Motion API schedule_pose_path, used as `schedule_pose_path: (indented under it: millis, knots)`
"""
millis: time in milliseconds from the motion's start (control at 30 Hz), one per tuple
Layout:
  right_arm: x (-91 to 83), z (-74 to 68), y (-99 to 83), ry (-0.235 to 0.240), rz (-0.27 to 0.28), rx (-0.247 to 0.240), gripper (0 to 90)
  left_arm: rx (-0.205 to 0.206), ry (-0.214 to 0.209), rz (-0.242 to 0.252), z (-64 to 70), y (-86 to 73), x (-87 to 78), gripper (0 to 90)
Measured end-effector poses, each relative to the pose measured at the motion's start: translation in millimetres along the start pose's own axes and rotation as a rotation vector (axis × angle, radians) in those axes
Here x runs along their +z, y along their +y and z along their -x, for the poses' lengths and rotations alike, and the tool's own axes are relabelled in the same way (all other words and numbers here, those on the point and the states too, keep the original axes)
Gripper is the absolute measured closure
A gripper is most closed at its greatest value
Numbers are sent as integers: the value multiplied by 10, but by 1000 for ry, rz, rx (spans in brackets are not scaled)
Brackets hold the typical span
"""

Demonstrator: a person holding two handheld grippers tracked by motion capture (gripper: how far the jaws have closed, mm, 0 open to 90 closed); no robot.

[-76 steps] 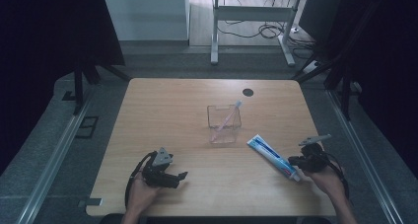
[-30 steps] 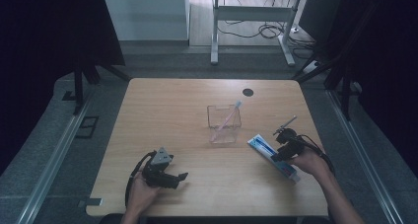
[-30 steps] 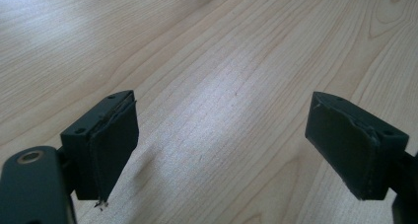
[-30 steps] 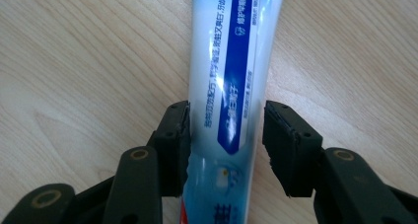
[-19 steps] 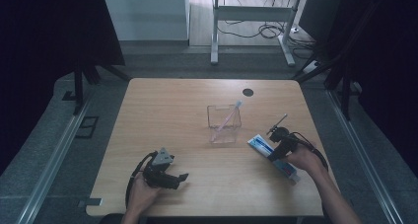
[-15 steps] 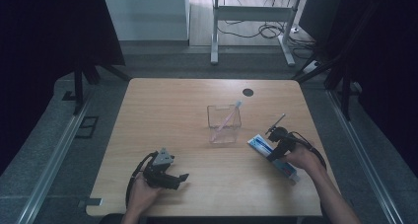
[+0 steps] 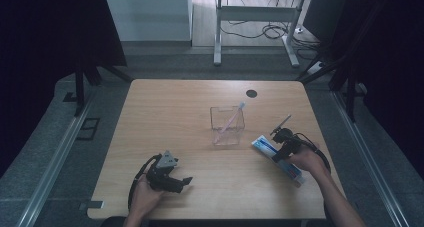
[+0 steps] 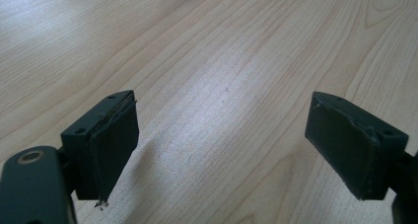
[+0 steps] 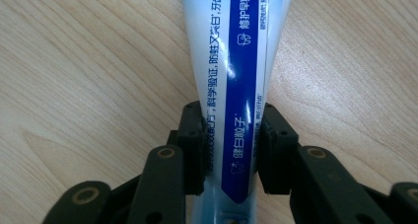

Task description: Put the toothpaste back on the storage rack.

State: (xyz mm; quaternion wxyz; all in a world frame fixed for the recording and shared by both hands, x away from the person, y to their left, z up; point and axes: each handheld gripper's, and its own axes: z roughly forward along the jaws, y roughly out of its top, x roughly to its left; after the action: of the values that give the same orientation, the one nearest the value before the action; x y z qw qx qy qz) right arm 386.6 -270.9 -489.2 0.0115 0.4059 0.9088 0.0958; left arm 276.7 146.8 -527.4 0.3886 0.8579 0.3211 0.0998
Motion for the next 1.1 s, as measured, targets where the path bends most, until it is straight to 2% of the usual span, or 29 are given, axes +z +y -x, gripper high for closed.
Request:
schedule_pose_path:
  millis: [333,567,700,967,1100]
  knots:
    - [-41,-36,-19,-19,6,-6,717,-4,-27,24,-4,-2,-10,131]
    - [-168,-84,-40,-20,39,-26,719,3,-28,29,-3,2,-14,130]
    - [-284,-143,-50,-23,78,-49,719,-9,-33,45,-9,-1,-25,130]
    - [-449,-196,-65,-3,136,-58,721,-13,-38,46,-8,-3,-16,129]
    - [-549,-210,-68,-8,164,-63,722,-10,-41,46,-5,0,-12,129]
